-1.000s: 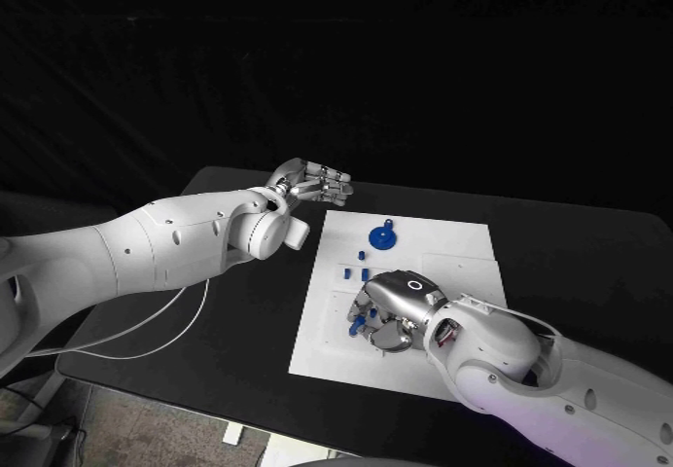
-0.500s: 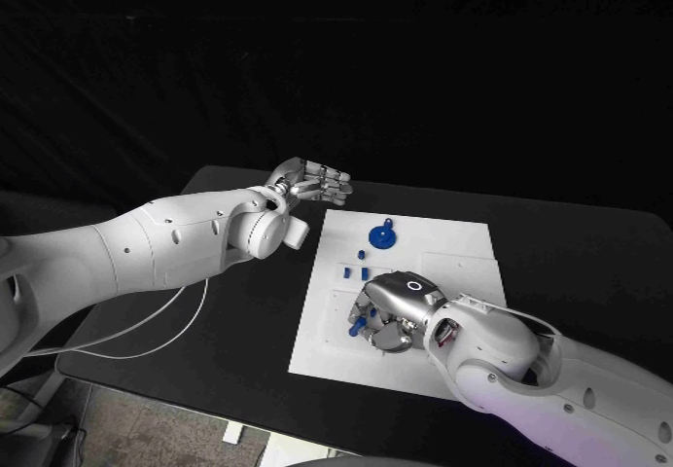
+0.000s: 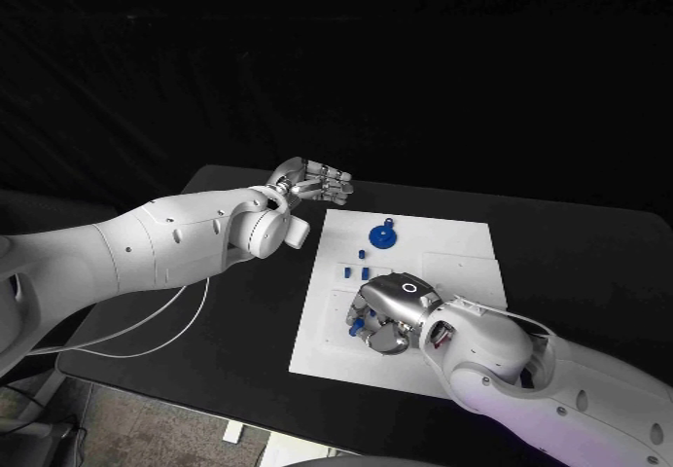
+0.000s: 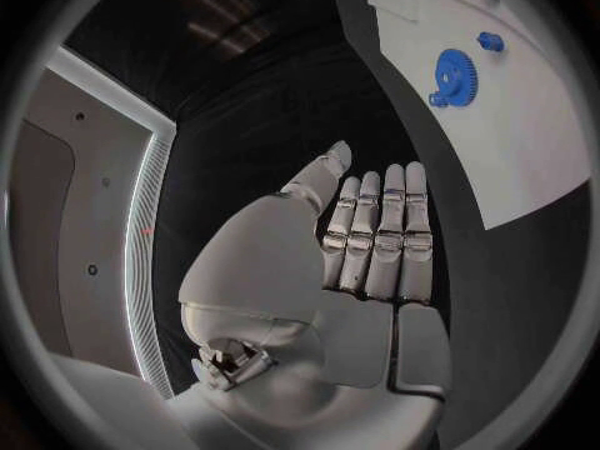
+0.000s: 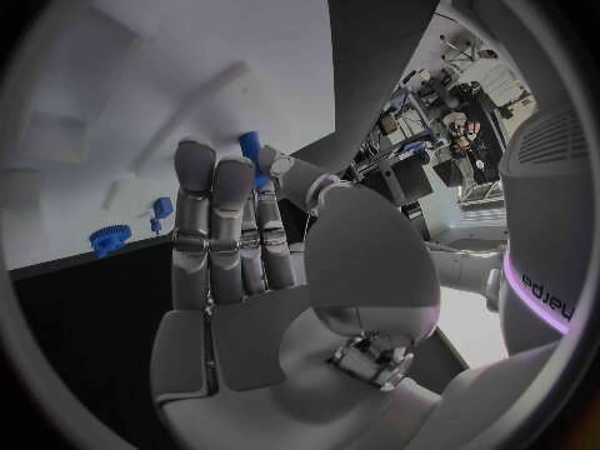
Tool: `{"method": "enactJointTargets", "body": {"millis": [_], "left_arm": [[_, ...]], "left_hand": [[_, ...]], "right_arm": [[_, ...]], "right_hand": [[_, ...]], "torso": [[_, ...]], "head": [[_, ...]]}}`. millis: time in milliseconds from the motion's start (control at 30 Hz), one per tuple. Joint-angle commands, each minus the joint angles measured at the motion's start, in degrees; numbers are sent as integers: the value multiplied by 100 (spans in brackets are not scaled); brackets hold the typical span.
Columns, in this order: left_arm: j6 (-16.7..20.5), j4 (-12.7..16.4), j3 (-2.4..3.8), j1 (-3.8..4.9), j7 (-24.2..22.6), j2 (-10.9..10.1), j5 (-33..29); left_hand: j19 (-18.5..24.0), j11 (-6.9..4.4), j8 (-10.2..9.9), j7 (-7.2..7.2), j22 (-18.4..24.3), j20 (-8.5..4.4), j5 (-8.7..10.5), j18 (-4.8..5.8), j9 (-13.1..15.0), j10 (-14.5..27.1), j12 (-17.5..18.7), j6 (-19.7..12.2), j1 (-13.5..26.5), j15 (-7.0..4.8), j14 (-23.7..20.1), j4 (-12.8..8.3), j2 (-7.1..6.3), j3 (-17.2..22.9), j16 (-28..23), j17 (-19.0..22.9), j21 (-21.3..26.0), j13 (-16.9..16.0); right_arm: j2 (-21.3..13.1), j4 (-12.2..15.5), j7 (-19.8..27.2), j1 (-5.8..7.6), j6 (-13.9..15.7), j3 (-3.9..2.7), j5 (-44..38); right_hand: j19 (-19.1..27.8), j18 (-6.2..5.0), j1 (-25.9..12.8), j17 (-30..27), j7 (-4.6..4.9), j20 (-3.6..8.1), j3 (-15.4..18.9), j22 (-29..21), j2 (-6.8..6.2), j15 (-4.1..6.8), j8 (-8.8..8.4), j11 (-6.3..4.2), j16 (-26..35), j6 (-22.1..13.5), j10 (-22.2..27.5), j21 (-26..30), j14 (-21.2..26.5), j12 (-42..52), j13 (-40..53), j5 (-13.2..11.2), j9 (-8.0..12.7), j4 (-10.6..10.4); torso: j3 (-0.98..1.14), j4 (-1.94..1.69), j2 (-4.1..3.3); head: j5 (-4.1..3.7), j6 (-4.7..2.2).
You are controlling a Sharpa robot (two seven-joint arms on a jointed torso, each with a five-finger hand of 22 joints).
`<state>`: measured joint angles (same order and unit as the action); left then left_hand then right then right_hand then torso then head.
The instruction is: Assemble the parts on the task board
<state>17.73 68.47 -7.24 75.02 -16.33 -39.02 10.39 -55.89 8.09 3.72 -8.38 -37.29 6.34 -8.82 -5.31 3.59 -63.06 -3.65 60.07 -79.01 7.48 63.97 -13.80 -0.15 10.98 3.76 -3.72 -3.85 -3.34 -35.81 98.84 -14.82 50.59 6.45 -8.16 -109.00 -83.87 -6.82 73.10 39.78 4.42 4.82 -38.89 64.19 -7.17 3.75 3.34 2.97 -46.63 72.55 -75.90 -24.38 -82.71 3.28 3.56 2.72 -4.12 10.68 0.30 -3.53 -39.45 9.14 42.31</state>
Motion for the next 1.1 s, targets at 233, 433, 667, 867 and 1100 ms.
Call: {"method": "enactJointTargets", "body": {"millis": [233,433,667,867,1100], "left_arm": [[-84,-3,4,4,-23,17,-29],[-89,-5,4,4,-16,14,-29],[-101,-4,4,4,-3,8,-29],[-110,-1,4,4,10,0,-29],[-113,-13,3,4,17,-5,-28]], "left_hand": [[24,-6,-5,-7,-5,-3,-19,-46,-3,48,17,-27,-4,8,-44,19,31,4,-16,9,-22,7],[24,-6,-5,-7,-5,-3,-19,-46,-3,48,17,-27,-4,8,-44,19,31,4,-16,9,-22,7],[24,-6,-5,-7,-5,-3,-19,-46,-3,48,17,-27,-4,8,-44,19,31,4,-16,9,-22,7],[34,-4,-5,-11,-25,0,-21,-46,-3,55,17,-34,-10,11,-52,16,31,4,-17,9,-21,7],[34,-4,-5,-11,-25,0,-21,-46,-3,55,17,-34,-10,11,-52,16,31,4,-17,9,-21,7]], "right_arm": [[19,-61,124,-28,17,58,107],[12,-80,149,-28,143,66,147],[-9,-74,171,-28,342,68,159],[-72,-8,201,-28,765,67,239],[-275,173,208,-27,1095,-67,498]], "right_hand": [[-218,-158,-411,-55,97,-140,738,-175,-422,-180,21,112,53,-866,839,303,-9,19,-16,225,55,-253],[-238,-299,18,-171,69,-245,1734,-365,-355,-257,20,218,24,-1087,1249,350,10,14,-21,347,56,-380],[-233,-341,102,-238,54,-269,1879,-480,-379,-275,18,240,-16,-1131,1318,306,30,11,-22,403,57,-442],[-239,-428,167,-260,57,-312,2082,-558,-491,-321,24,303,-29,-1194,1576,288,23,25,-19,378,54,-618],[-239,-518,328,-269,-136,-356,2480,-663,-648,-353,-4,350,-55,-2385,1770,237,30,32,-20,357,80,-1080]], "torso": [[-5,1,0],[-1,0,-1],[5,3,-2],[7,4,-2],[6,22,3]], "head": [[1,8],[0,6],[2,7],[-25,-20],[-93,-69]]}}
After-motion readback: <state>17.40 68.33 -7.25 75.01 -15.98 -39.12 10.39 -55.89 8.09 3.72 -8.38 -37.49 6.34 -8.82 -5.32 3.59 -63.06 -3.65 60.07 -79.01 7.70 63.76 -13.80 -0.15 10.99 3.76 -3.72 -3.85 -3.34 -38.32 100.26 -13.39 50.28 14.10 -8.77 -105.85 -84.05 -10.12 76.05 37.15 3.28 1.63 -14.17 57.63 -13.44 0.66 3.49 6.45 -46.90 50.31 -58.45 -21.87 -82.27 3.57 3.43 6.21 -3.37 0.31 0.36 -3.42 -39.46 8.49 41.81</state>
